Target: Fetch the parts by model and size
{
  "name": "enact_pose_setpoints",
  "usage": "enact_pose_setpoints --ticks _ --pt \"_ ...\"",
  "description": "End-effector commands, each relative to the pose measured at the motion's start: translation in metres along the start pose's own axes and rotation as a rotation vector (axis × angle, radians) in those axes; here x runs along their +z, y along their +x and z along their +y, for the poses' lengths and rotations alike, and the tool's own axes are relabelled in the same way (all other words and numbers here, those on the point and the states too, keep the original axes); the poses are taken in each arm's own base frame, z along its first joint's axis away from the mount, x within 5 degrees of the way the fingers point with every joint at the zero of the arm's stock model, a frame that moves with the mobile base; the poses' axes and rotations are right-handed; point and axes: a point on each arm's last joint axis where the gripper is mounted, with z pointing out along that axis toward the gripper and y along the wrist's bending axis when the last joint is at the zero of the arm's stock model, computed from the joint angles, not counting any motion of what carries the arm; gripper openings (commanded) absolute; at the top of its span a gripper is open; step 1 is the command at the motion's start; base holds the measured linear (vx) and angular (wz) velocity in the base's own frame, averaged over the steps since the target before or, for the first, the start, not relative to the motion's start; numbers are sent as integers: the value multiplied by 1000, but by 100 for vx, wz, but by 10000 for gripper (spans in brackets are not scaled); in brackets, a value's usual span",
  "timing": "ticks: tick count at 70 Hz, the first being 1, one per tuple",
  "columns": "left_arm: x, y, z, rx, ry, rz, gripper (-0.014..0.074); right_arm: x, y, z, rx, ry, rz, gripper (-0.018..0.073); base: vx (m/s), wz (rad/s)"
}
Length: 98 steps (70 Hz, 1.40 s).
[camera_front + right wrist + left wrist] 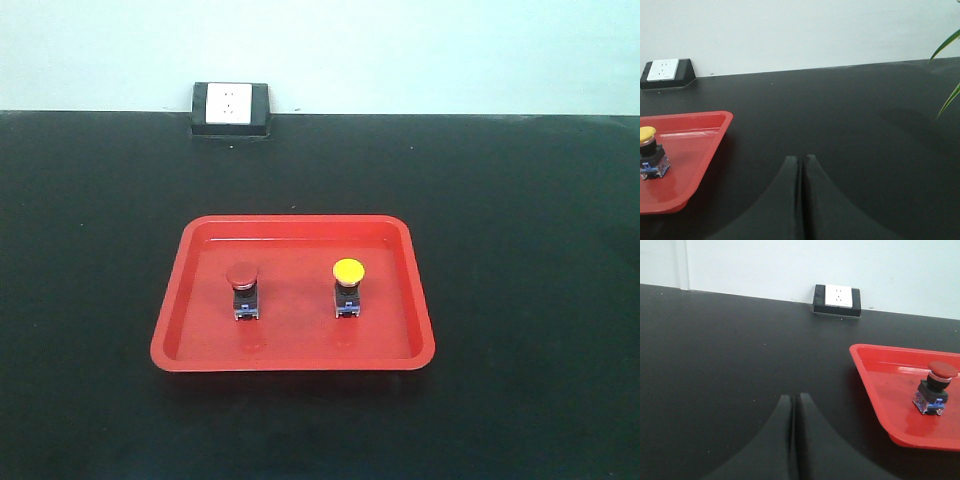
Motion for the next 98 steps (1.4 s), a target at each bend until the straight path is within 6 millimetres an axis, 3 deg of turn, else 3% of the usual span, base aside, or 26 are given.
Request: enact_pose_setpoints --ticks 1,98 --pt "-1 -8 0 -15 -1 -85 -6 -1 -7 1 -17 -5 -126 -2 0 0" --pt "-1 -8 0 -15 -1 -85 -6 -1 -8 1 -17 -9 -131 -2 0 0"
